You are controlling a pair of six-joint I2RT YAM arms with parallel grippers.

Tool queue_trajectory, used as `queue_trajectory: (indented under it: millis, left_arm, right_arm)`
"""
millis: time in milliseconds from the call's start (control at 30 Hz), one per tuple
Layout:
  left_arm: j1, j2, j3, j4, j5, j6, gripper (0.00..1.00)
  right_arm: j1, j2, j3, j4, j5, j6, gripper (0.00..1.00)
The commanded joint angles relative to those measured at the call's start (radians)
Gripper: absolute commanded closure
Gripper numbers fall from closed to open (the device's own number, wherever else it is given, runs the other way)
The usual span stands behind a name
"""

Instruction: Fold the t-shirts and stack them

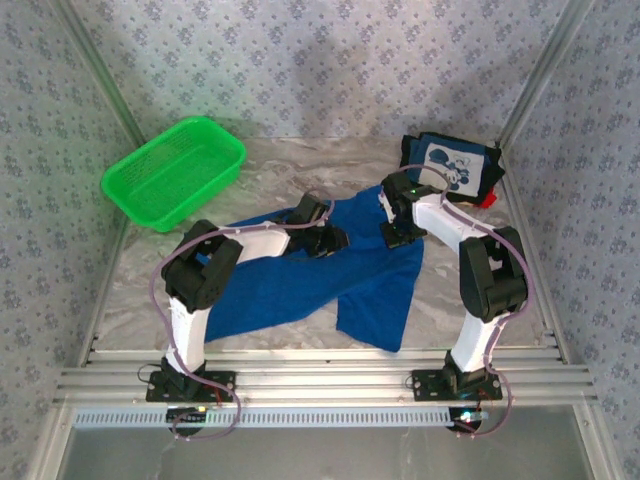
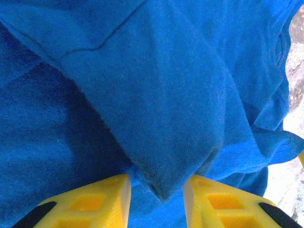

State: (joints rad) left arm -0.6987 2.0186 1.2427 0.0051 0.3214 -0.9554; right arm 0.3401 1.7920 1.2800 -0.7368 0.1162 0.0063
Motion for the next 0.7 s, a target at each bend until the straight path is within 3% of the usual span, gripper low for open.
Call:
queue_trajectory:
  millis: [0, 200, 500, 667]
  left_arm:
    - [-0.006, 0.023, 0.046, 0.004, -0.017, 0.010, 0.67]
    - [-0.006, 0.043, 0.090, -0.031, -0.029, 0.030, 0.70]
    - [-0.006, 0.032, 0.096, -0.067, -0.038, 0.057, 0.99]
    - [-0.005, -0.004, 0.089, -0.102, -0.041, 0.079, 1.00]
  right_arm:
    - [-0.004, 0.011, 0.023, -0.038, -0.012, 0.001, 1.00]
    - [-0.002, 0.011, 0.022, -0.033, -0.012, 0.006, 1.00]
    - [-0.004, 0.007, 0.025, -0.039, -0.012, 0.003, 1.00]
    - [-0.006, 0.000, 0.033, -0.044, 0.013, -0.011, 1.00]
